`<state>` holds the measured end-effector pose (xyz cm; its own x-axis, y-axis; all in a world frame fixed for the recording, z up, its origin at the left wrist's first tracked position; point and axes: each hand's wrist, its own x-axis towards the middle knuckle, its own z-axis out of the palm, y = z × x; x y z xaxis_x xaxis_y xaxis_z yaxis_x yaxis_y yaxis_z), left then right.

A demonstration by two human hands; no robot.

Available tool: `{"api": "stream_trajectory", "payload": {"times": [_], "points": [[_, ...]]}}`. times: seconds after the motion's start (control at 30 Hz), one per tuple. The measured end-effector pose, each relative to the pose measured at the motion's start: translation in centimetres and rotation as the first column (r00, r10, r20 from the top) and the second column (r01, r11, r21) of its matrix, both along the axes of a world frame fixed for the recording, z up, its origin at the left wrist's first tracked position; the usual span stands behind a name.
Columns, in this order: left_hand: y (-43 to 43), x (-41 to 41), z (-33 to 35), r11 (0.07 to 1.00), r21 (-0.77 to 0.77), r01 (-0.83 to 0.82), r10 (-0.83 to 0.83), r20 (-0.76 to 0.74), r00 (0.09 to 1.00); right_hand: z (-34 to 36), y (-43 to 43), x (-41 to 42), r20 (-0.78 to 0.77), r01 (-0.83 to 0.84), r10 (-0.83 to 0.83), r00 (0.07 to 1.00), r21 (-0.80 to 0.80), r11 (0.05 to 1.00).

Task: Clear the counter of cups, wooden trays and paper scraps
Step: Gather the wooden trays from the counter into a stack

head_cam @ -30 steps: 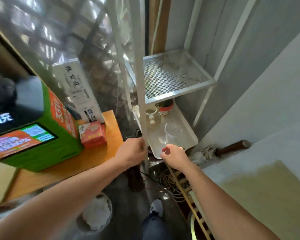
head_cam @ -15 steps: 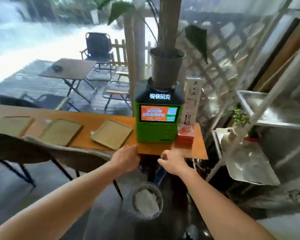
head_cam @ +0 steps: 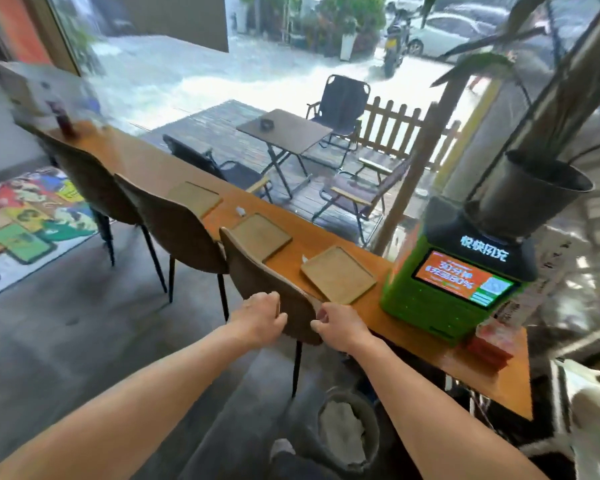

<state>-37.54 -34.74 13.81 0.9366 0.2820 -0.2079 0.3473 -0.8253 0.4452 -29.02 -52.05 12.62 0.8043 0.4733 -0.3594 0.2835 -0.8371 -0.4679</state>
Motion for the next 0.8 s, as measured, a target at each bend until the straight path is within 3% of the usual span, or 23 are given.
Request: {"api": "stream_trajectory", "payload": {"times": [0.3,0.8], "points": [[5.9,3.5,-0.3,0.998,0.011,-0.065,0.065,0.011,0.998,-1.0,7.1,4.5,0.004,-0.077,0.077,0.997,0.053,0.996],[18.8,20.3,-0.7,0.995,0.100,-0.016,0.030,-0.133,0.991,-2.4,19.3,20.5,-0.021,-0.109,0.111,0.994,0.069,0.992]]}}
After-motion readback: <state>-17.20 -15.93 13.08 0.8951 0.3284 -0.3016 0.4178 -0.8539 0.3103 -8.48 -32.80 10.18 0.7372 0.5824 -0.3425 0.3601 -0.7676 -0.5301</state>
